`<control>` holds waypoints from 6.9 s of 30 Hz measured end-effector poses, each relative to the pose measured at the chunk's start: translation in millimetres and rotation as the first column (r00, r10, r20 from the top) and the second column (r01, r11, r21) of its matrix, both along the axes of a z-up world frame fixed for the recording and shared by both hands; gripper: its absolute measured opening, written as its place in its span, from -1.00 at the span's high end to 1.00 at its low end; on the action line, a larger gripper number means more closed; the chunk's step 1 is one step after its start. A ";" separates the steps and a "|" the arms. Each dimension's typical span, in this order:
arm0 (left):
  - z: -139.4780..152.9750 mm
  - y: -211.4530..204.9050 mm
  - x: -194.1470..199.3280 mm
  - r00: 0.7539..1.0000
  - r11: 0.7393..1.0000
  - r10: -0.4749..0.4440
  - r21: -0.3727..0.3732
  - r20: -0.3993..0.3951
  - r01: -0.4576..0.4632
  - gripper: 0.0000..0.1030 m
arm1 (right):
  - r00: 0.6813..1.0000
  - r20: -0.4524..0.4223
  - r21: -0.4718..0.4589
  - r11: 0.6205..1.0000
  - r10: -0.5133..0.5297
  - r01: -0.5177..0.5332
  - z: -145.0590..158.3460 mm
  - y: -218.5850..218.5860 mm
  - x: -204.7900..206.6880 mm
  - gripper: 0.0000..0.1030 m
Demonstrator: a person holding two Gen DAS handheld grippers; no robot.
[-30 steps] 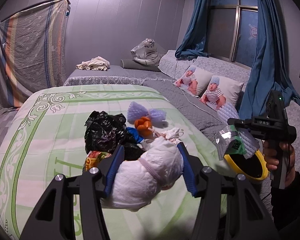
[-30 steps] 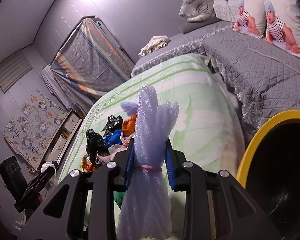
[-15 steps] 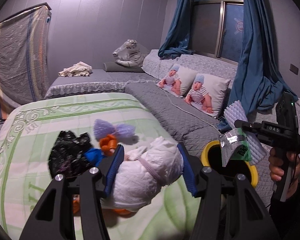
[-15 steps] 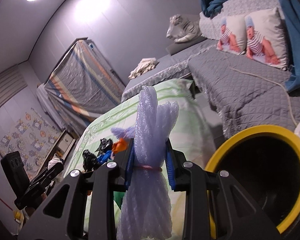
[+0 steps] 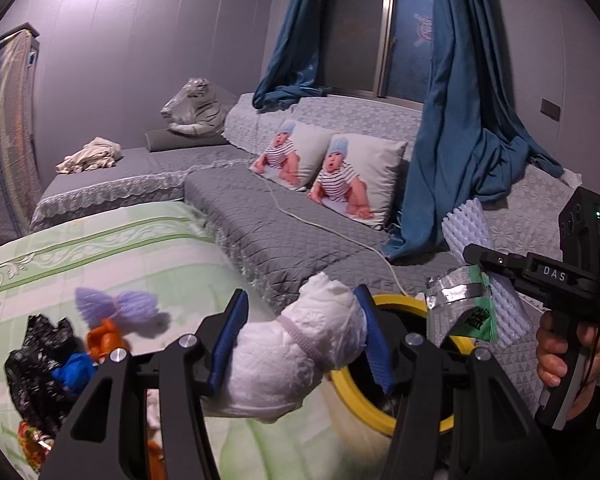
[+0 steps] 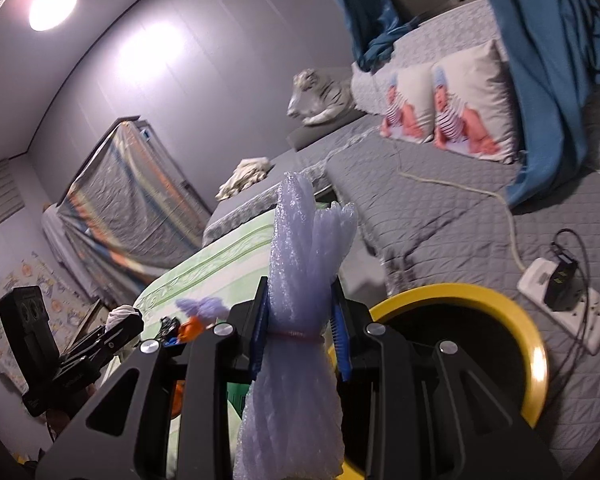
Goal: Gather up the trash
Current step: 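Carry both held bundles over the yellow-rimmed bin, then open both tools to drop the bundles into the bin, then move both tools back over the trash pile on the bed, then grasp the black plastic bag with the left tool while the right tool grasps the white cloth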
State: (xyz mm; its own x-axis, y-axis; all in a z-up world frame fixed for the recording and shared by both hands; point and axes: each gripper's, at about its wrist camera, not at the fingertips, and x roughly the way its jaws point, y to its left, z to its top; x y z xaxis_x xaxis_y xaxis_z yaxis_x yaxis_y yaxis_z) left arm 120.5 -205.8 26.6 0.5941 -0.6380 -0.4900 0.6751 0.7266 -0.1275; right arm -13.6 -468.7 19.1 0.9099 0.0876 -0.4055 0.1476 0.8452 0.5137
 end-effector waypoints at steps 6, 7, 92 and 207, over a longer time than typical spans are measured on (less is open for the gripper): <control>0.2 -43.0 -1.4 0.999 0.998 -0.052 -0.022 -0.007 0.052 -0.01 | 0.996 0.012 -0.021 0.996 -0.090 0.090 -1.6 -23.6 -21.6 0.48; 1.2 -51.3 -2.3 0.998 0.998 -0.061 -0.028 -0.005 0.061 -0.01 | 0.995 0.011 -0.024 0.994 -0.102 0.102 -1.4 -26.4 -23.1 0.49; 3.6 3.7 29.5 0.963 0.960 0.266 -0.097 0.036 -0.262 -0.84 | 0.950 0.042 -0.248 0.917 -0.311 0.311 -18.0 0.3 -23.7 -0.68; -63.0 263.8 90.8 0.803 0.826 0.560 0.065 -0.203 -0.560 0.69 | 0.879 -0.249 -0.190 0.869 0.407 -0.456 -64.2 257.6 190.1 0.55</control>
State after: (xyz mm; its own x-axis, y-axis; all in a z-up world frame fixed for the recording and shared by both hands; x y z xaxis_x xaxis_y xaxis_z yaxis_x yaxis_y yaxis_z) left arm 211.3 58.0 -36.4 0.7345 -0.2245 -0.6404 0.1097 0.9706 -0.2143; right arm 176.5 -211.1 -45.1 0.7033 0.3329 -0.6281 -0.1844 0.9388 0.2910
